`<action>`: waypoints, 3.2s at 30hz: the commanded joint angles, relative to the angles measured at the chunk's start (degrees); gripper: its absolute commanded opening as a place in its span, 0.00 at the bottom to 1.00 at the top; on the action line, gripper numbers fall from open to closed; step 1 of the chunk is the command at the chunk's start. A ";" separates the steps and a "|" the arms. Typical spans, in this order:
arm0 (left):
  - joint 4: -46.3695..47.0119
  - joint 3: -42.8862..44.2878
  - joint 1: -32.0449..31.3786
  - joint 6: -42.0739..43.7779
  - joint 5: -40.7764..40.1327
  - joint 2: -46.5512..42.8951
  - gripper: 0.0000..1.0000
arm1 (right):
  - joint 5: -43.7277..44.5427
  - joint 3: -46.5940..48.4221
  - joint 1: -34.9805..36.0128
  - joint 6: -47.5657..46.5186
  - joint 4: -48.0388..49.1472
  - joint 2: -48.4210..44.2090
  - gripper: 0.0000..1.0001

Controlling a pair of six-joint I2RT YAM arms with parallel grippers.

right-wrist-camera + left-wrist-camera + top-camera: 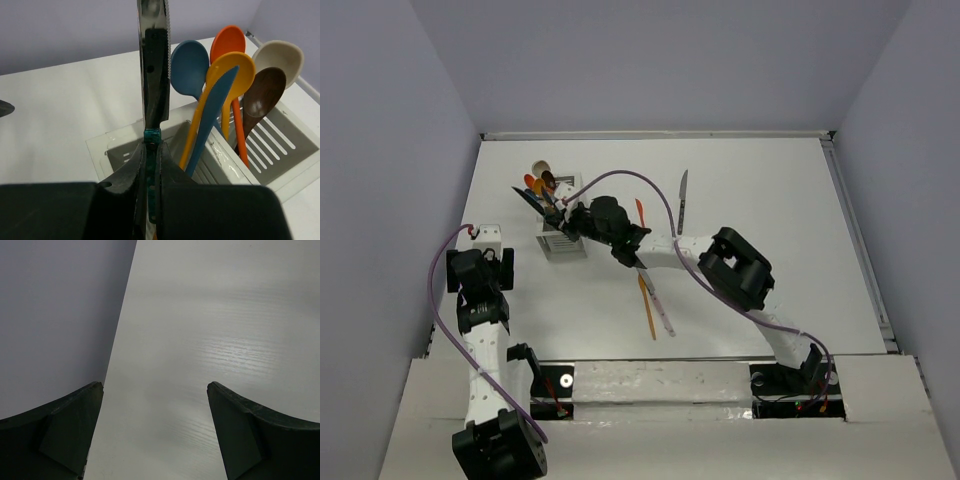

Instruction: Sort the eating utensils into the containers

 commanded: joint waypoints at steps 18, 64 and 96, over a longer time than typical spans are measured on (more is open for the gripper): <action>2.25 1.15 0.21 -0.23 -0.06 -1.36 0.99 | 6.71 -3.94 0.46 4.38 -8.38 -17.76 0.56; -1.00 7.31 0.03 3.11 4.60 -2.16 0.99 | 25.54 5.82 -25.47 25.49 -70.01 -1.09 0.26; -12.95 48.97 -2.69 -16.22 48.18 10.85 0.94 | 30.56 11.24 0.19 0.44 -21.60 -23.70 0.00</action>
